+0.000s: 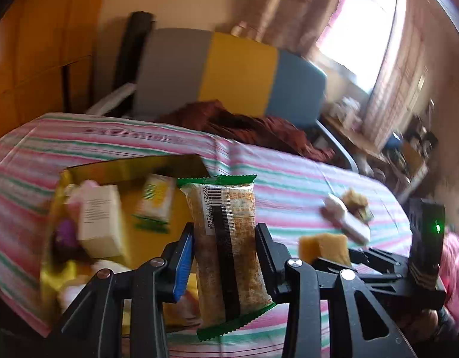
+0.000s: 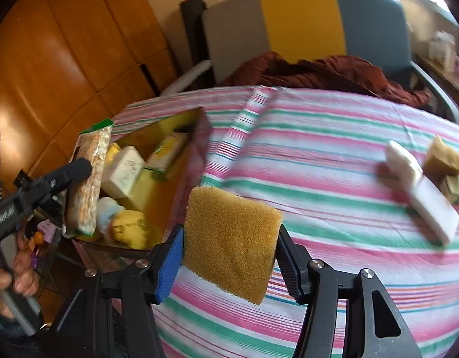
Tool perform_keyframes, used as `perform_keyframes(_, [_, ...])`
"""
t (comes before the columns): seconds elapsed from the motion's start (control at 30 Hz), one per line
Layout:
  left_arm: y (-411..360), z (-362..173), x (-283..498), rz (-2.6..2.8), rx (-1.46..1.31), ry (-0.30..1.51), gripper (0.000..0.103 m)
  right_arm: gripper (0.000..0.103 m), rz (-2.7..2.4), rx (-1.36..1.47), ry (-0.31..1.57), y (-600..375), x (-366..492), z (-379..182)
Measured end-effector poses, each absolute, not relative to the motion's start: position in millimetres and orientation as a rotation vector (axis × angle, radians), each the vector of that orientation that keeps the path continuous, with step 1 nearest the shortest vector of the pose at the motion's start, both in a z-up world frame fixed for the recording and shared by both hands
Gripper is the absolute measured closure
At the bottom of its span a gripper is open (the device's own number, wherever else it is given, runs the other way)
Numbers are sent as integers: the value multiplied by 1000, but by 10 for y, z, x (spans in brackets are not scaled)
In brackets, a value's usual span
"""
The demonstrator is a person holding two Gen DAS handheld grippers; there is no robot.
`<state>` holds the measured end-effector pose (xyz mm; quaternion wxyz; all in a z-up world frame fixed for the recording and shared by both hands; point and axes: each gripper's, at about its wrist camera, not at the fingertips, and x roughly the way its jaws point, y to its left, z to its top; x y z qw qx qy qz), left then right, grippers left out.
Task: Organize objects
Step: 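Carry the snack bar and yellow sponge to the gold tray with both grippers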
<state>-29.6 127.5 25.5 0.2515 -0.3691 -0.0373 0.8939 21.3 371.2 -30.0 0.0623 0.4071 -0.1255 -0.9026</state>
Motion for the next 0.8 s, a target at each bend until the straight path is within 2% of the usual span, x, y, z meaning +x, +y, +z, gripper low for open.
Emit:
perform_keyframes(0.13, [758, 326, -410, 2497, -1015, -236, 63, 44, -2688, 1182, -322, 3437, 129, -216])
perform_keyframes(0.37, [255, 293, -475, 2543, -1036, -362, 63, 44, -2606, 1177, -189, 2947, -49, -264])
perform_keyframes(0.57, [239, 246, -575, 2498, -1051, -417, 63, 44, -2595, 1202, -109, 2780, -190, -325])
perform_keyframes(0.8, [476, 241, -788, 2479, -1057, -374, 63, 43, -2607, 1253, -1, 2662, -276, -413])
